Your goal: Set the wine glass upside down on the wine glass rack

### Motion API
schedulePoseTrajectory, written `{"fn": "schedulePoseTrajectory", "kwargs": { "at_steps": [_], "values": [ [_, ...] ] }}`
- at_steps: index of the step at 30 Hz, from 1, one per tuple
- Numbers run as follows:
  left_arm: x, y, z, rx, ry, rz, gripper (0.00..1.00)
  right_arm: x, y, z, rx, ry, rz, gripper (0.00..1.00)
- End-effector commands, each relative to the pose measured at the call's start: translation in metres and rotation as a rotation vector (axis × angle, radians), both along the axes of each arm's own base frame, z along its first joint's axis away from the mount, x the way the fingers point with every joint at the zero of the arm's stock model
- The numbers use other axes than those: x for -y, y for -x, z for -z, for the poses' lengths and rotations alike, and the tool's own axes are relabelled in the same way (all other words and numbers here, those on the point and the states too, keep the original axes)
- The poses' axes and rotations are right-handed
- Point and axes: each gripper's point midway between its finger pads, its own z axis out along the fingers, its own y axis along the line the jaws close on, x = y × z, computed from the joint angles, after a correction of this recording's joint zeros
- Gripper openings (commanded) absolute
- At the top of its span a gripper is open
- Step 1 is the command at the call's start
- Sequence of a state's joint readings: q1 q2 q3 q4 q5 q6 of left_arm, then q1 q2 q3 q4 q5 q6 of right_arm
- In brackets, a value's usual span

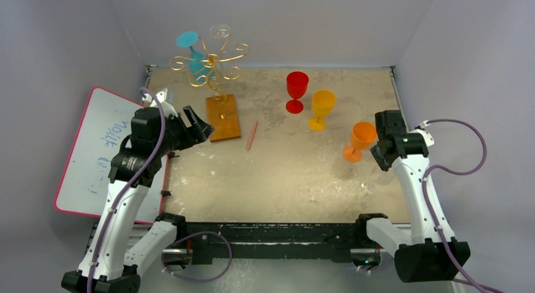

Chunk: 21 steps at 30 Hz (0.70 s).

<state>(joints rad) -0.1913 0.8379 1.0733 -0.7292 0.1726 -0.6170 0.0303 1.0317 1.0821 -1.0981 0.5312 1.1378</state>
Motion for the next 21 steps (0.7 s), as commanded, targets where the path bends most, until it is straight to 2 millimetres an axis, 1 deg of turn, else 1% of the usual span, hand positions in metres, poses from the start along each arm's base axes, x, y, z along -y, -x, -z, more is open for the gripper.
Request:
{"fn": "schedulePoseTrajectory", "kwargs": {
  "at_steps": [1,3,7,11,14,16,21],
  "values": [
    [0.002,-0.003,-0.023,0.069,0.016,0.006,0.73,0.003,0.0,0.0,0.032,0.001,0.038,0.31],
    [0.002,-0.003,-0.024,0.074,0.013,0.008,0.72,0.002,-0.001,0.002,0.03,-0.002,0.028,0.26],
    [0.007,-0.003,-0.027,0.078,0.022,0.032,0.71,-0.003,-0.003,0.006,0.018,-0.029,0.015,0.12],
    [0.008,-0.005,-0.032,0.093,0.021,0.041,0.7,-0.005,-0.008,0.0,0.022,-0.028,-0.016,0.03],
    [0.008,-0.004,-0.037,0.108,0.015,0.047,0.7,-0.009,-0.015,-0.007,0.039,-0.023,-0.113,0.0],
    [0.008,-0.004,-0.038,0.114,0.013,0.049,0.69,-0.012,-0.018,-0.009,0.054,-0.021,-0.168,0.0],
    [0.011,-0.005,-0.035,0.121,0.032,0.06,0.68,-0.028,-0.022,-0.013,0.069,-0.047,-0.34,0.0]
  ]
}}
